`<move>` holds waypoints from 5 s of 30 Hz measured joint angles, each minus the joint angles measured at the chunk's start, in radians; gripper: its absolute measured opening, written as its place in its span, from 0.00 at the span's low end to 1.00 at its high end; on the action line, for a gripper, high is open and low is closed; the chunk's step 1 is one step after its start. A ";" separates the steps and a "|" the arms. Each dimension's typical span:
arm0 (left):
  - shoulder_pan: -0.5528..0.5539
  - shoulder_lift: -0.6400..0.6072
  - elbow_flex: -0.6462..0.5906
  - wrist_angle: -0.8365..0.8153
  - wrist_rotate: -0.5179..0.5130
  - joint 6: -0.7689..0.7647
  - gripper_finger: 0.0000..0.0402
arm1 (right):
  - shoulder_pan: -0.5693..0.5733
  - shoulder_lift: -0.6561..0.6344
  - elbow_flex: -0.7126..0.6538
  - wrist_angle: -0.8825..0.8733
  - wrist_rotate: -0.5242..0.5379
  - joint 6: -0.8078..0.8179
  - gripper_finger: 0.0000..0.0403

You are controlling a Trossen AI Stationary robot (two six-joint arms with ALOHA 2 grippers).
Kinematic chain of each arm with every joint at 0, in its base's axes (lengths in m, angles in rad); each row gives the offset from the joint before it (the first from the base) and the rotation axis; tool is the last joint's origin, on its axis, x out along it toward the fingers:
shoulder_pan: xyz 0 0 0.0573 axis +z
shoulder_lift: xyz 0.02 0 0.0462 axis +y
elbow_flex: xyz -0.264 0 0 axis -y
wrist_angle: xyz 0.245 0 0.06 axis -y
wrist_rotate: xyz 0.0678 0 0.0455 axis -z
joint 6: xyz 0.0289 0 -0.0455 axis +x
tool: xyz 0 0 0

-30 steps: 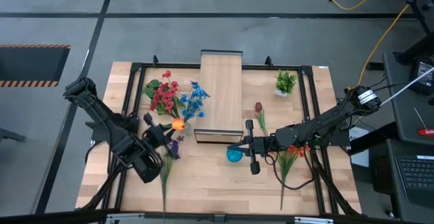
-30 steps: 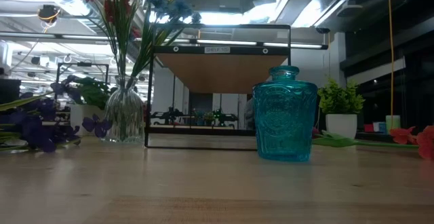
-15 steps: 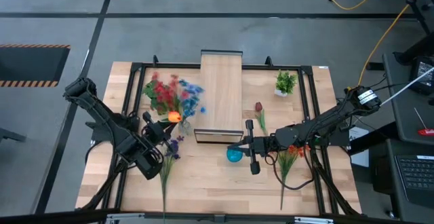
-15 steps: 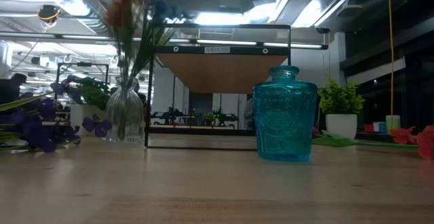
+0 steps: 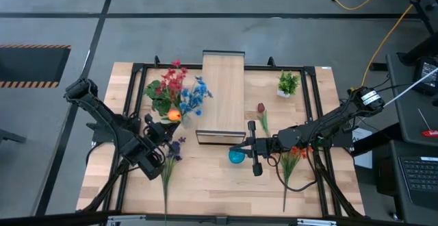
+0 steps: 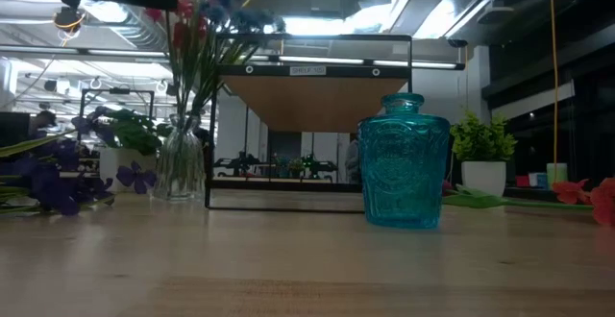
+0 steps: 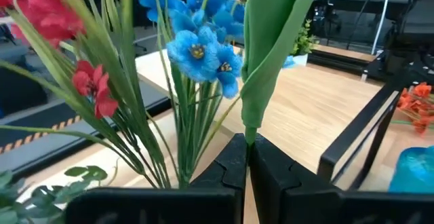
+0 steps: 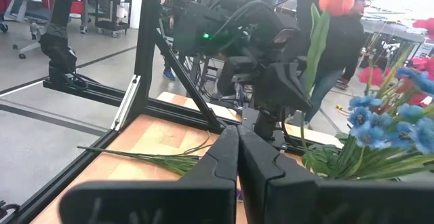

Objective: Pick and place flowers into a vace then onto a shelf
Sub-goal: Put the orange tulip into the transparent vase, then put the purple flowers into the blue vase

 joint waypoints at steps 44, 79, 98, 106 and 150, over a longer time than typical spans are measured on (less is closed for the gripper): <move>0.114 -0.016 0.081 -0.001 0.068 -0.017 0.02 | 0.000 0.000 0.000 0.000 0.000 0.000 0.01; 0.135 0.007 0.085 -0.003 0.293 0.163 0.31 | 0.000 0.000 0.000 0.002 0.000 0.003 0.01; 0.074 0.008 0.085 -0.008 0.451 0.321 0.33 | 0.000 0.000 0.000 0.000 0.000 0.030 0.01; 0.012 0.007 0.085 -0.008 0.505 0.337 0.26 | 0.000 0.000 0.000 -0.025 0.000 0.077 0.01; -0.244 0.072 0.040 0.351 0.240 0.528 0.01 | 0.000 0.000 0.000 -0.036 0.000 0.134 0.01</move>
